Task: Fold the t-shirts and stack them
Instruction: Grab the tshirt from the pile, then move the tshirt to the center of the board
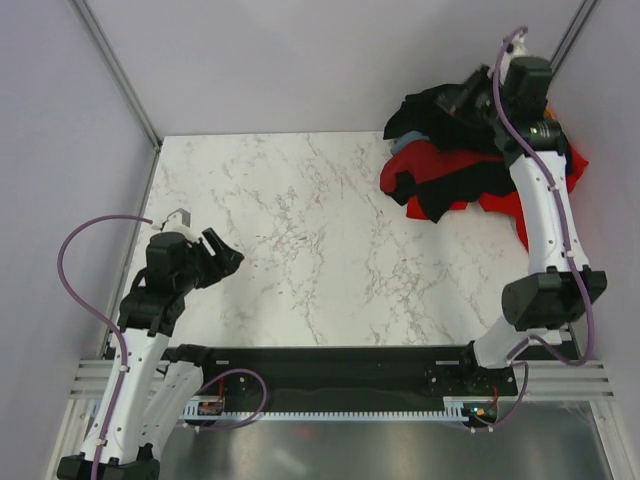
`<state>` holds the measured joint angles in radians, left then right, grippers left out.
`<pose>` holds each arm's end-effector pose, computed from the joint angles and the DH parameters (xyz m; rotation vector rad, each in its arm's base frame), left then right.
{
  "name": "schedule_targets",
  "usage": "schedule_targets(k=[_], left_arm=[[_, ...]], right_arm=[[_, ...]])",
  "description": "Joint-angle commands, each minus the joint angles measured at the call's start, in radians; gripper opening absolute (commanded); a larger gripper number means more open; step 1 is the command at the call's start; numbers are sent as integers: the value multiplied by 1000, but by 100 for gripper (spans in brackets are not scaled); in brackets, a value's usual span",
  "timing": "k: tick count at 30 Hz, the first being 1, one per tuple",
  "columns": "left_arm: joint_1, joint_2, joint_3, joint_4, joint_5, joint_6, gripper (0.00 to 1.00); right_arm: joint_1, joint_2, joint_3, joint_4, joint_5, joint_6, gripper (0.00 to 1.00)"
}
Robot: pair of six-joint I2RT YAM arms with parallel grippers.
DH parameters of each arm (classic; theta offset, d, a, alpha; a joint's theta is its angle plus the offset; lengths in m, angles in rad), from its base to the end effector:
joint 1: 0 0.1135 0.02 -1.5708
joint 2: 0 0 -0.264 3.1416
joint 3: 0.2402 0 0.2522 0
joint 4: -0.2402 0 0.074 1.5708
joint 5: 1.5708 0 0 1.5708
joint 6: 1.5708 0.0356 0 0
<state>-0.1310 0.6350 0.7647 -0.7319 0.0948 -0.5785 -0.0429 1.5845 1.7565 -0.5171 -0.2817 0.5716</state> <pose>0.1312 -0.0207 0.2993 -0.4374 2.1713 -0.5031 0.3566 -0.0054 0.4419 0.4028 1.9096 0.6226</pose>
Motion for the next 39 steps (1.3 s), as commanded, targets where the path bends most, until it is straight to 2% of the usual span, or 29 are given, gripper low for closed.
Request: schedule_targets(k=[1,4,5,6,8,9,11,13,15,16,18,20,21,22,23,25,26,30,34,36,39], left_arm=[[1,-3,22,-6,-10,-1,72],[1,-6,21,-6,-15,-1,72],[1,-8,21,-6,-17,-1,72],[1,-8,21,-6,-17,-1,72],[1,-9,21,-6,-17,-3,72],[1,-9,21,-6,-17,-3,72],[1,-8,21,-6,-18,-3,72],[1,-3,21,-6,-18,-3,72],[1,0,21,-6,-18,-1,72],[1,2,22,-4,-18,0,72],[1,-1,21,-6,-20,2,72],[1,-1,21,-6,-23,2,72],[1,2,21,-6,-20,2,72],[1,5,19,-4,-18,2,72],[1,11,19,-6,-18,3,72],[1,20,21,-6,-12,5,72],[1,29,21,-9,-12,5,72],[1,58,21,-9,-17,5,72],[1,89,24,-17,-18,0,72],[-4,100,22,-32,-49,-24,66],[-30,124,4,-40,-92,-90,64]], right_arm=[[196,70,460,63,-224,20,0],[317,149,726,156,-354,126,0],[334,143,725,219,-385,164,0],[356,123,697,364,-404,242,0],[359,14,518,480,-395,275,0],[360,-67,400,486,-369,222,0],[359,-136,283,441,-245,147,0],[351,-210,130,303,-121,79,0],[333,-245,31,150,77,74,0],[304,-277,-85,108,135,88,0],[223,-320,-220,19,234,146,0],[157,-343,-426,-27,243,200,2],[91,-369,-496,-52,236,212,11],[62,-382,-631,-57,225,227,27],[49,-392,-690,-54,213,232,45],[-6,-422,-808,-38,194,221,74],[-8,-428,-831,-38,188,217,77],[-6,-486,-932,-6,86,212,81],[12,-541,-1002,-1,61,203,82],[17,-566,-1040,-1,56,185,82],[18,-572,-1089,23,55,171,82]])
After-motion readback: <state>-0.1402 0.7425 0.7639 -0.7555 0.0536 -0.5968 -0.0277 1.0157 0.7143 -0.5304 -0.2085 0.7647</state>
